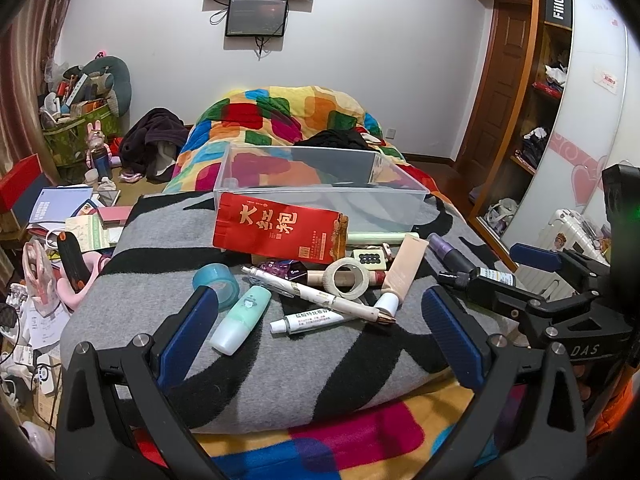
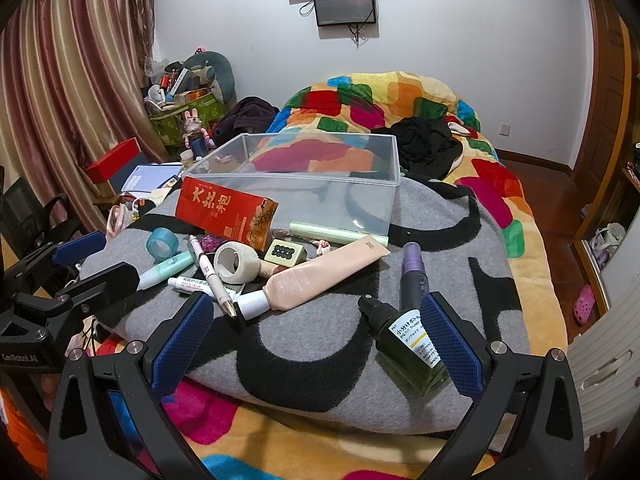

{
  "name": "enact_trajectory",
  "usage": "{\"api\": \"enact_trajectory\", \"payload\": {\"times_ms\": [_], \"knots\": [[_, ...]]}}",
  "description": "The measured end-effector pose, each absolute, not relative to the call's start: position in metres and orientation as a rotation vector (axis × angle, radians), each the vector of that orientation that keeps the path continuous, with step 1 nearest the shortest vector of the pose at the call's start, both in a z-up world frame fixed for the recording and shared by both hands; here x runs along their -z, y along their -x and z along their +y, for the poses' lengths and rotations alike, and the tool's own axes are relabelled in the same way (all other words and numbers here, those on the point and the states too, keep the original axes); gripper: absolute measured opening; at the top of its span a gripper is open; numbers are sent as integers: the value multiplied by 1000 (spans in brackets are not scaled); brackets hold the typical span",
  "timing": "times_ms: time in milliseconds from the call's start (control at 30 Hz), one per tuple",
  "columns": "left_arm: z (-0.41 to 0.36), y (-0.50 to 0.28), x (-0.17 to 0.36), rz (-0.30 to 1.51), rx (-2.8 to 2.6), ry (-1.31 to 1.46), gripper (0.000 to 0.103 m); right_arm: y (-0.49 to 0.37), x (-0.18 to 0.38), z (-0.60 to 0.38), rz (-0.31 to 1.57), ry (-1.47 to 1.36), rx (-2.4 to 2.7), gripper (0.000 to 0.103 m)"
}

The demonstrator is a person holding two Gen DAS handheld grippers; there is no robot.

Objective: Organize objects
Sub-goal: 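Reach the left tool toward the blue tape roll while the right tool reaches the green pump bottle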

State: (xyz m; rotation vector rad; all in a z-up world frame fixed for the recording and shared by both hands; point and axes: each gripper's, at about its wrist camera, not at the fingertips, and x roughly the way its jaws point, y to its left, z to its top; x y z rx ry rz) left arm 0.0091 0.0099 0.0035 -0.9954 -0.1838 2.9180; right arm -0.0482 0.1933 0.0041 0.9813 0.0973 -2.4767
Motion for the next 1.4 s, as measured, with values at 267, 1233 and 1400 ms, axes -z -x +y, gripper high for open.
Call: {"api": "enact_trajectory", "payload": {"times_ms": [267, 1233, 1400], "knots": [[10, -10, -3, -184, -2921, 994, 103, 48, -4, 192, 97, -983, 2472, 103], [-52, 26, 16, -301, -2980, 1148, 84, 69, 20, 229, 109, -1078, 2497, 87], [-62, 44, 36, -333, -2966, 1241, 80, 77, 38, 241, 97, -1173, 2491, 74]]}}
